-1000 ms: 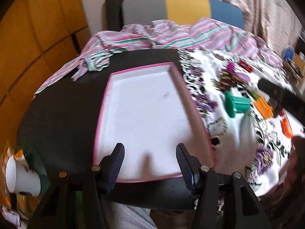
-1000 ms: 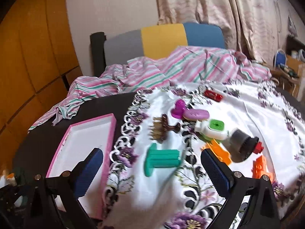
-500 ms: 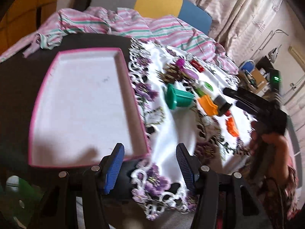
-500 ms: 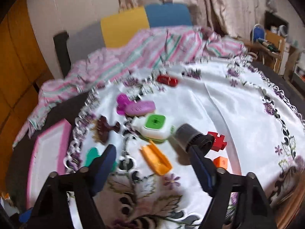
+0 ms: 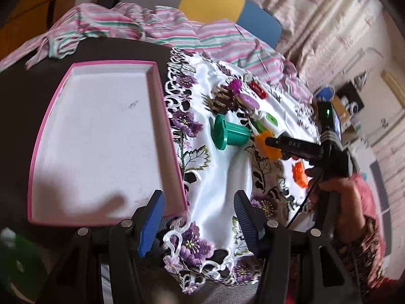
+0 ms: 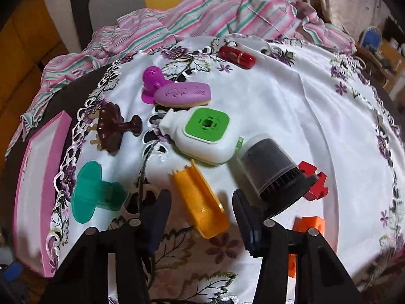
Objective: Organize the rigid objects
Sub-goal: 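Grasp the orange clip with the right gripper while the left gripper approaches the teal stand, then grasp the teal plastic stand with the left gripper and lift it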
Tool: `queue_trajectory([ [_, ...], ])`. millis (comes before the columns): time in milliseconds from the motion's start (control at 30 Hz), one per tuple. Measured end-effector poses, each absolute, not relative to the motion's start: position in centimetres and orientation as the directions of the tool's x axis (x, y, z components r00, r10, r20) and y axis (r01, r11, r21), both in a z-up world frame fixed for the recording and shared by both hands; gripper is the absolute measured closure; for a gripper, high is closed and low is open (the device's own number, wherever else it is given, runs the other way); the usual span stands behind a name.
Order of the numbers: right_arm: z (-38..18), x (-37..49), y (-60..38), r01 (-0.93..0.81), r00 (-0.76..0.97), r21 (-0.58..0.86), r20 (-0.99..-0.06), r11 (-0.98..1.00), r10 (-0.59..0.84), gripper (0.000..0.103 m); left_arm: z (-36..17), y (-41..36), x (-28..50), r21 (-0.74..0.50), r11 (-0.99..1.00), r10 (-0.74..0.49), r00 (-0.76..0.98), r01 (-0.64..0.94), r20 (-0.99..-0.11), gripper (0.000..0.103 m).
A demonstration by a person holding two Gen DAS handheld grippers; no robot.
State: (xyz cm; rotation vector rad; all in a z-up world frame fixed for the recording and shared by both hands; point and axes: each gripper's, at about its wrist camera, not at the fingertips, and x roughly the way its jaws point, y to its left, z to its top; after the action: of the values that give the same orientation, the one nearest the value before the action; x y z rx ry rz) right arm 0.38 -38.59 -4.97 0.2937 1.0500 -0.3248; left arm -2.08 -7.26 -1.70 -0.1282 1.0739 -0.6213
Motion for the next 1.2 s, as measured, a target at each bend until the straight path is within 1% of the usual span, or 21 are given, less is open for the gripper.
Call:
queue_trajectory([
  [33,-5.2,0.4,-38.7,0.396,0.449,0.093,-0.887,0.914,-0.104,0.062,-1.7,-7.8,-1.8,-0.387,0.817,-0.537,0.318,0.428,-0.781,0.046],
  [67,-5.5,0.7,-38.7,0.392,0.436,0.101,-0.895,0.915,-0.088,0.073,-1.6,-8.2,-1.6,-0.388,0.811,-0.542,0.314,0.437,-0.779,0.046],
  [100,-5.9,0.9,-38.6,0.39,0.423,0.109,-0.903,0.914,-0.073,0.076,-1.5,-8.8,-1.4,-0.385,0.809,-0.543,0.314,0.445,-0.779,0.046],
  [200,-5.9,0.9,-38.3,0.388,0.424,0.094,-0.902,0.917,-0.088,0.076,-1.3,-10.7,-0.6,-0.331,0.822,-0.508,0.333,0.464,-0.794,0.042],
  [267,-5.8,0.8,-38.2,0.389,0.434,0.099,-0.897,0.916,-0.087,0.076,-1.3,-12.3,0.2,-0.306,0.817,-0.498,0.329,0.489,-0.803,0.042],
  [467,-4.5,0.2,-38.8,0.395,0.504,0.174,-0.862,0.902,-0.055,0.076,-2.4,-17.5,3.3,-0.287,0.796,-0.489,0.286,0.534,-0.824,0.042],
  [533,-4.5,0.1,-39.0,0.403,0.508,0.188,-0.86,0.896,-0.048,0.076,-3.3,-19.3,4.3,-0.236,0.799,-0.454,0.298,0.553,-0.84,0.042],
  [567,-4.5,0.2,-39.1,0.405,0.514,0.202,-0.857,0.892,-0.039,0.076,-3.8,-19.9,4.8,-0.229,0.804,-0.438,0.285,0.549,-0.853,0.042],
  [667,-4.3,0.0,-39.4,0.411,0.526,0.216,-0.85,0.886,-0.036,0.076,-5.2,-21.2,6.0,-0.267,0.803,-0.445,0.238,0.533,-0.863,0.041],
  [700,-4.3,0.1,-39.5,0.411,0.529,0.225,-0.848,0.884,-0.03,0.076,-5.5,-21.7,6.2,-0.292,0.793,-0.465,0.222,0.534,-0.857,0.041],
  [767,-4.3,0.0,-39.6,0.411,0.534,0.236,-0.846,0.881,-0.022,0.076,-5.8,-22.3,6.4,-0.267,0.803,-0.45,0.25,0.533,-0.857,0.041],
  [867,-4.3,0.0,-39.7,0.411,0.54,0.246,-0.841,0.878,-0.017,0.076,-6.7,-23.1,7.1,-0.251,0.8,-0.438,0.244,0.545,-0.865,0.046],
  [933,-4.3,0.0,-39.7,0.408,0.541,0.252,-0.841,0.877,-0.01,0.076,-7.5,-23.4,7.6,-0.238,0.801,-0.425,0.24,0.55,-0.873,0.06],
  [967,-4.3,0.0,-39.7,0.407,0.542,0.255,-0.84,0.877,-0.008,0.076,-7.5,-23.4,7.7,-0.23,0.797,-0.427,0.251,0.558,-0.869,0.064],
  [1000,-4.3,0.0,-39.7,0.405,0.543,0.257,-0.84,0.877,-0.005,0.076,-7.6,-23.3,7.8,-0.229,0.792,-0.429,0.249,0.566,-0.868,0.076],
  [1033,-4.3,0.0,-39.7,0.404,0.544,0.259,-0.839,0.877,-0.003,0.076,-7.7,-23.2,7.9,-0.24,0.788,-0.436,0.238,0.566,-0.868,0.081],
  [1167,-4.2,-0.1,-39.7,0.404,0.549,0.261,-0.836,0.877,-0.004,0.076,-7.8,-22.6,7.9,-0.267,0.784,-0.459,0.232,0.561,-0.858,0.082],
  [1200,-4.2,-0.1,-39.6,0.403,0.551,0.26,-0.835,0.877,-0.006,0.076,-7.6,-22.5,7.7,-0.268,0.781,-0.465,0.239,0.565,-0.852,0.085],
])
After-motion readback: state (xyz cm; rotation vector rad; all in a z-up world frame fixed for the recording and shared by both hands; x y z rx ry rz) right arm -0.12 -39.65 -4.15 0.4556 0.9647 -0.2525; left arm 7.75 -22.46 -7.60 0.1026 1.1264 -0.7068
